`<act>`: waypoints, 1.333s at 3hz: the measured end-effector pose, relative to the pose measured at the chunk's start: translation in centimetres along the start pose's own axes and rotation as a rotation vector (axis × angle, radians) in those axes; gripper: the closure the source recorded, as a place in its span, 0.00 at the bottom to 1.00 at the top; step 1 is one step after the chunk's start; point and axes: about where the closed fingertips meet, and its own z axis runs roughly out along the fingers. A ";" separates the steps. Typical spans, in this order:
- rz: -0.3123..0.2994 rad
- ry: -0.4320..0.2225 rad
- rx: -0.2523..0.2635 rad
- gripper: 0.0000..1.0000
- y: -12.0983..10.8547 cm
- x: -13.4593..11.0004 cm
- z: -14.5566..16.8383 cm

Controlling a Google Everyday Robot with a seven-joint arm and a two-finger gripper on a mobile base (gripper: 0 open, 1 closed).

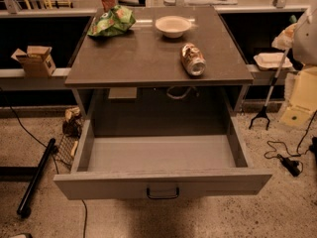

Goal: Place orange can into top drawer

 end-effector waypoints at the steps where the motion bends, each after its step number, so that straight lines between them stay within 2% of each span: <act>1: 0.000 0.000 0.000 0.00 0.0 0.0 0.0; 2: 0.035 -0.020 0.012 0.00 -2.0 -0.3 0.8; 3: 0.115 -0.070 0.028 0.00 -7.2 -1.2 2.7; 4: 0.205 -0.140 0.049 0.00 -13.3 -3.0 5.0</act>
Offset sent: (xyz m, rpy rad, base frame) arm 0.0542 -0.0063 -0.0080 0.0662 -0.0114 -0.0807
